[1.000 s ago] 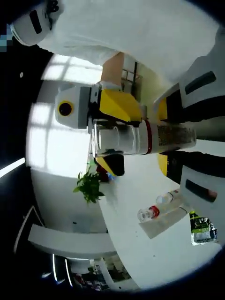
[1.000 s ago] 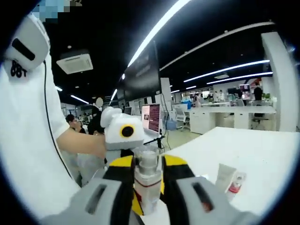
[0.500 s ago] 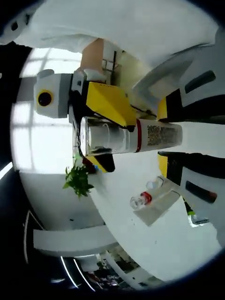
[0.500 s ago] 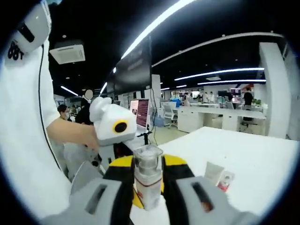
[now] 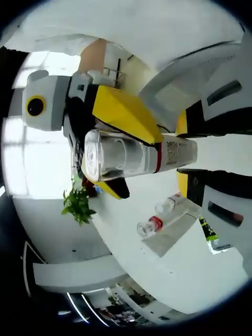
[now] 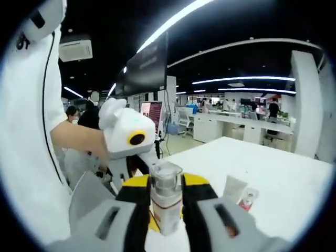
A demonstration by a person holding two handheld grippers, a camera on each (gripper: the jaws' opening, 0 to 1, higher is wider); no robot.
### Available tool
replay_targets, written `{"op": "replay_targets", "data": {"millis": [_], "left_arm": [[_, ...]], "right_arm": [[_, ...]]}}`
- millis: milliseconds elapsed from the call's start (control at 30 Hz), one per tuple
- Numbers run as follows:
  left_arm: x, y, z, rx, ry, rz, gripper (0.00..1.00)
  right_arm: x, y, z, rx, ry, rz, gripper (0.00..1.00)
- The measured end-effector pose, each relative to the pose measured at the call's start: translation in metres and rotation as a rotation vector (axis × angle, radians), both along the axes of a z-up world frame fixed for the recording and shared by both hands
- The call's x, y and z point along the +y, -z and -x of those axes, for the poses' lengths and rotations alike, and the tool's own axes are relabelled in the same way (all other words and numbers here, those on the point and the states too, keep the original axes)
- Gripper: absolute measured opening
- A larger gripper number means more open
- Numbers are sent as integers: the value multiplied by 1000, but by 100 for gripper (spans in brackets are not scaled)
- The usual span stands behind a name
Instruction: Arrange the skincare products in the storage area until every visible bottle or jar stands upright without overlapping.
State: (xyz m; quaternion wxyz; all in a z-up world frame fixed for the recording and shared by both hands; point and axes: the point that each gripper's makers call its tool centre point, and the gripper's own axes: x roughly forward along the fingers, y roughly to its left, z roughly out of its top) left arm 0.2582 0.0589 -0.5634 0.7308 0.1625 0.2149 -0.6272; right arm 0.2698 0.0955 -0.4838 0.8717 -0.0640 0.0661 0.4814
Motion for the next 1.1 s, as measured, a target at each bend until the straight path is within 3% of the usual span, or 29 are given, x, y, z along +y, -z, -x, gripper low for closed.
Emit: {"op": "replay_targets", "data": {"millis": [300, 700, 1100], "left_arm": [[-3, 28, -11, 18, 14, -63, 17], [-4, 82, -22, 61, 24, -136, 17], [-1, 127, -36, 64, 15, -200, 17]], "right_arm": [[-5, 27, -11, 24, 28, 74, 22], [-9, 85, -26, 121, 55, 148, 22], [-7, 129, -38, 133, 55, 214, 22]]}}
